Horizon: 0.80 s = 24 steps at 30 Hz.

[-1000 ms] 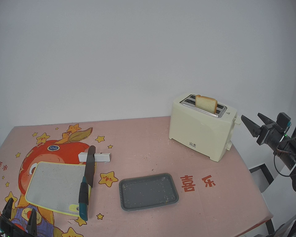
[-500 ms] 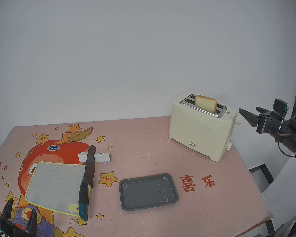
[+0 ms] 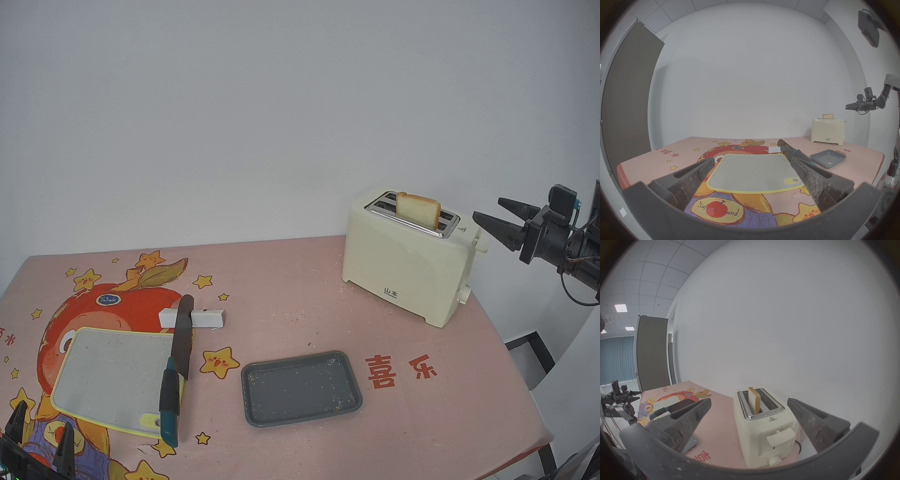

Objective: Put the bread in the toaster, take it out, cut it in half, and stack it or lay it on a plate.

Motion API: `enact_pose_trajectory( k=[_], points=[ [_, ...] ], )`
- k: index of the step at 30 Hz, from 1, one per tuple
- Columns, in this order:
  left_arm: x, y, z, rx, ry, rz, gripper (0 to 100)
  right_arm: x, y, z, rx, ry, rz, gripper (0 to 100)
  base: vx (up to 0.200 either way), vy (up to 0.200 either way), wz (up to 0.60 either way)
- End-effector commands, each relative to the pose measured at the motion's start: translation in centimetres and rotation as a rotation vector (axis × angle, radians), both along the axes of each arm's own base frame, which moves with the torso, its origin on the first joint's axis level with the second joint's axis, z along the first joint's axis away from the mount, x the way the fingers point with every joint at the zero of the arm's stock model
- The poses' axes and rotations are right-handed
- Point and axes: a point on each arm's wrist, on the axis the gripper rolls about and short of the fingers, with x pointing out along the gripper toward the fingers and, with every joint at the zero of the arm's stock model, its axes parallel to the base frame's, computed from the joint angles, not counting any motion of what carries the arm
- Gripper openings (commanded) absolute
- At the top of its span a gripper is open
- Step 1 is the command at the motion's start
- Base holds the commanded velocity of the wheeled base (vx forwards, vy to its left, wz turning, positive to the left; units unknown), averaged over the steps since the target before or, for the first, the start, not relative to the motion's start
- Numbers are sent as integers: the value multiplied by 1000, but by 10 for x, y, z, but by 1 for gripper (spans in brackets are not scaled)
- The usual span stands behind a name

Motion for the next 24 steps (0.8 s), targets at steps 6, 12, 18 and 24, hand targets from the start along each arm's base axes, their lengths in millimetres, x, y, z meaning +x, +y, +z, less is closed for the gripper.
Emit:
enact_pose_trajectory(
  k=[6, 12, 18, 24],
  points=[
    [1, 0, -5, 0, 11, 1, 100, 24, 0, -16, -7, 51, -4, 100, 0, 0, 0],
    [1, 0, -5, 0, 11, 1, 100, 44, 1, -12, 3, 39, -6, 100, 0, 0, 0],
    [1, 0, -5, 0, 11, -1, 100, 62, 7, -21, 2, 59, 4, 100, 0, 0, 0],
    [1, 0, -5, 0, 11, 1, 100, 74, 28, -32, -5, 85, 46, 100, 0, 0, 0]
  ],
)
